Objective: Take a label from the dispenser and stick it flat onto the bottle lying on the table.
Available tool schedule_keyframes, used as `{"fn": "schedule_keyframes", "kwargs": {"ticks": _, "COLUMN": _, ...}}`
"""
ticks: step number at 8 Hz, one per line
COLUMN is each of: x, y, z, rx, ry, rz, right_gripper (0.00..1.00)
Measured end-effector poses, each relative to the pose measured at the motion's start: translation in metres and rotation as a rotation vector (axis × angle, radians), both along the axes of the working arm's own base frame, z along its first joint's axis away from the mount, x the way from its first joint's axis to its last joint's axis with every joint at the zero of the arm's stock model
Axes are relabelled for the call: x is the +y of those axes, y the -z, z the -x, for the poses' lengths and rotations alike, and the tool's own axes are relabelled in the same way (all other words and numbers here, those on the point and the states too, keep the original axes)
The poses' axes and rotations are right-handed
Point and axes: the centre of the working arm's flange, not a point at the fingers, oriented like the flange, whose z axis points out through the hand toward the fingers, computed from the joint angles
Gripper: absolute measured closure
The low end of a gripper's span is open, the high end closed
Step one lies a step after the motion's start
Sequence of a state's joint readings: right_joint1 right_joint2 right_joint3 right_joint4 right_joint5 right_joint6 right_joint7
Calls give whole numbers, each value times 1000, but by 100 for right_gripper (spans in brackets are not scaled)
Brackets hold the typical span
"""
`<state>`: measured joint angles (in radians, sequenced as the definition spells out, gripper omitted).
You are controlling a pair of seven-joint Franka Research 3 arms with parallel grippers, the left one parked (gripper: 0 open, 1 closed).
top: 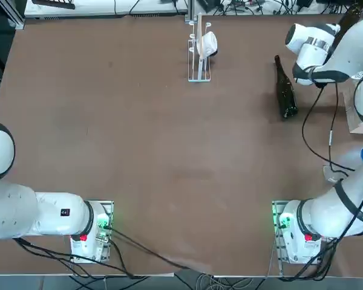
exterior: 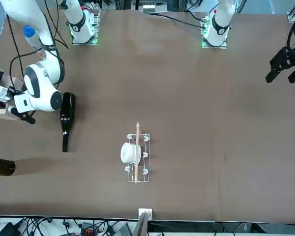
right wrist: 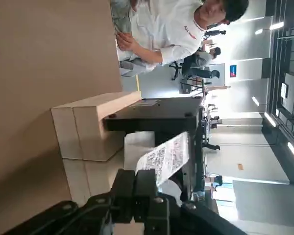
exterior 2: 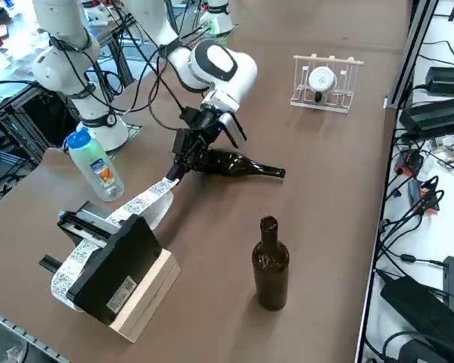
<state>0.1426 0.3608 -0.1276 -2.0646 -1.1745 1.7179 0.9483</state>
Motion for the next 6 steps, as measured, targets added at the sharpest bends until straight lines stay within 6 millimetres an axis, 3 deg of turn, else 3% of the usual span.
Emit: {"fn": "schedule_keyframes", "kwargs": {"ticks": 6, "x": -1, "y": 17, "z": -2, "rx": -38, "ry": 3, "rz": -64, "right_gripper": 99}}
